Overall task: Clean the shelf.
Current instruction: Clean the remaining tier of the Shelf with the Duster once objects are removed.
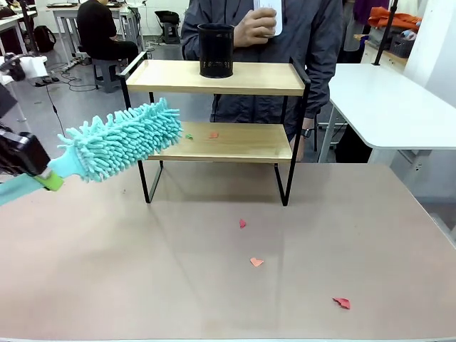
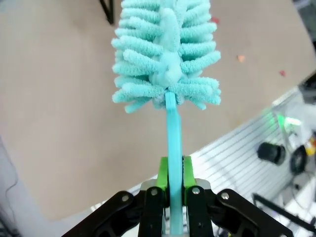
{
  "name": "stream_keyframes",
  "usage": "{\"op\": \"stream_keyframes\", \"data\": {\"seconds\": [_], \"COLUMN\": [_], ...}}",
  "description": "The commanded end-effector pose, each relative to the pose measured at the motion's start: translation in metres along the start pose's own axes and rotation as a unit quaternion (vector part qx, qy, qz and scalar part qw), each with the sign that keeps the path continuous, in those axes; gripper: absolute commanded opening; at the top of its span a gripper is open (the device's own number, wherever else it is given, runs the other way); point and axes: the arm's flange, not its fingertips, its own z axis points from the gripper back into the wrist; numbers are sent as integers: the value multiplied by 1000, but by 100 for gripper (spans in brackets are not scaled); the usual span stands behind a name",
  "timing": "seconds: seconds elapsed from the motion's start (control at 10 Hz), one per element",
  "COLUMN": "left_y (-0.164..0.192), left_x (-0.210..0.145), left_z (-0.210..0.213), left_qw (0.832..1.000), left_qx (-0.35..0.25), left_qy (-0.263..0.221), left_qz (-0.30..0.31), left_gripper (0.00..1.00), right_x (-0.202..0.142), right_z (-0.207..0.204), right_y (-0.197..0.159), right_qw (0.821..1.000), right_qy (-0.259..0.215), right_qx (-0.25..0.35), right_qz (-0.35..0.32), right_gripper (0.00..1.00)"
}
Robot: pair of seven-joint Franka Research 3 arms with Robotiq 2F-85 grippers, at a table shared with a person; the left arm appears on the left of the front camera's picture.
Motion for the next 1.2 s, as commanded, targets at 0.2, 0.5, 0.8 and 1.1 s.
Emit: {"op": "stream_keyframes", "data": {"seconds": [0.2, 0.5, 0.8, 1.1], "left_y": [-33, -41, -46, -53], "left_x": [13, 40, 58, 66], "left_z": [-28, -62, -96, -109], "left_qw": [989, 988, 984, 979], "left_qx": [83, 106, 137, 152], "left_qy": [-104, -78, -68, -89], "left_qz": [64, 79, 91, 98], "left_gripper": [12, 12, 12, 12], "right_x": [2, 2, 2, 2], "right_z": [0, 0, 0, 0], "right_y": [1, 1, 1, 1], "right_qw": [1000, 1000, 1000, 1000], "right_qy": [-6, -6, -6, -6], "right_qx": [8, 8, 8, 8], "right_qz": [13, 13, 13, 13], "right_gripper": [100, 100, 100, 100]}}
